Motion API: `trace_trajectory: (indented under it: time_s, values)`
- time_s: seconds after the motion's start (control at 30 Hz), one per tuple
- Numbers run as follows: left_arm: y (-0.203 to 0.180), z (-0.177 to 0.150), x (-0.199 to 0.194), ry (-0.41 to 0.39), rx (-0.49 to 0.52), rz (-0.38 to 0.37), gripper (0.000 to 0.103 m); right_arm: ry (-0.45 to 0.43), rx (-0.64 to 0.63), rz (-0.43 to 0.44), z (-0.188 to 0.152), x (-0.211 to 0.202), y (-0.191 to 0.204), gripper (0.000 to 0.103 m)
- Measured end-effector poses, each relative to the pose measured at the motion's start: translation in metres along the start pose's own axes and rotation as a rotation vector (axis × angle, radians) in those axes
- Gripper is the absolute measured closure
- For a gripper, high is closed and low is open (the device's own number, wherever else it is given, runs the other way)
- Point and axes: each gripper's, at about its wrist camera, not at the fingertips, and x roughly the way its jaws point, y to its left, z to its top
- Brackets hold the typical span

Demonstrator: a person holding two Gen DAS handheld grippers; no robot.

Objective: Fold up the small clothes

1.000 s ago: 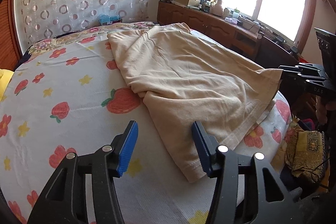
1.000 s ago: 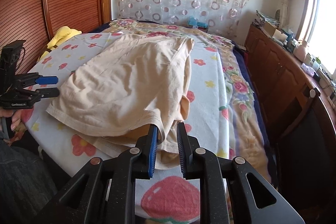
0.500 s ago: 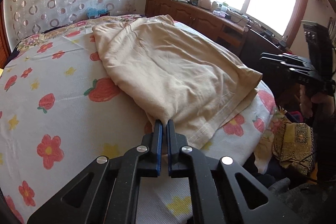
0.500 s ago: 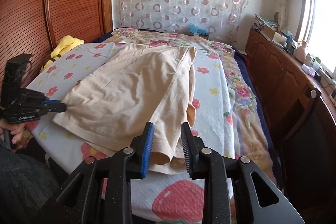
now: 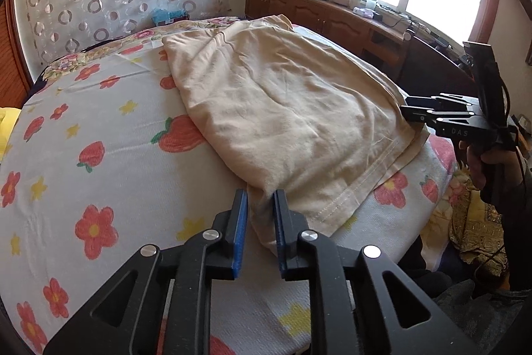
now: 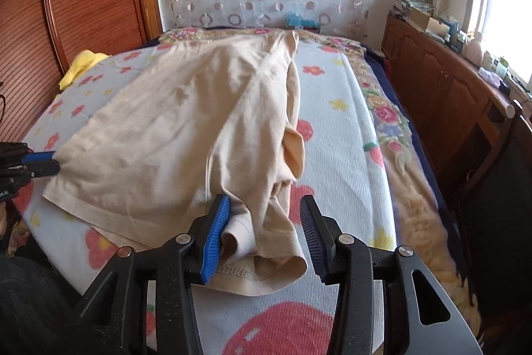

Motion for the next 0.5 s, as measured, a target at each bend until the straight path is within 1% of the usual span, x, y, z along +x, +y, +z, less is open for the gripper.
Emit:
trace_trajectory:
  time_s: [0.03, 0.1, 0.13, 0.2, 0.23, 0.37, 0.5]
  values:
    - [0.000, 0.000, 0.001, 0.002, 0.000, 0.008, 0.081, 0.013, 0.007, 0.003, -0.001, 0.003, -0.002, 0.057]
    - [0.002, 0.000, 0.001, 0.002, -0.005, 0.007, 0.079, 0.034, 0.025, 0.016, -0.004, 0.007, -0.007, 0.055]
    - [0.002, 0.000, 0.001, 0.001, -0.008, 0.002, 0.077, 0.027, 0.028, 0.020, -0.004, 0.006, -0.007, 0.054]
    - [0.003, 0.000, 0.001, 0.003, -0.008, -0.005, 0.070, 0.029, 0.034, 0.032, -0.003, 0.005, -0.009, 0.054]
    - [0.003, 0.000, 0.002, 0.006, -0.007, -0.009, 0.064, 0.030, 0.036, 0.039, -0.003, 0.005, -0.009, 0.054]
    - [0.003, -0.002, 0.010, 0.027, -0.007, -0.018, 0.064, 0.031, 0.044, 0.080, -0.005, 0.006, -0.007, 0.054]
    - [0.001, -0.001, 0.012, 0.025, -0.009, -0.017, 0.064, 0.023, 0.029, 0.078, -0.009, 0.007, -0.001, 0.054]
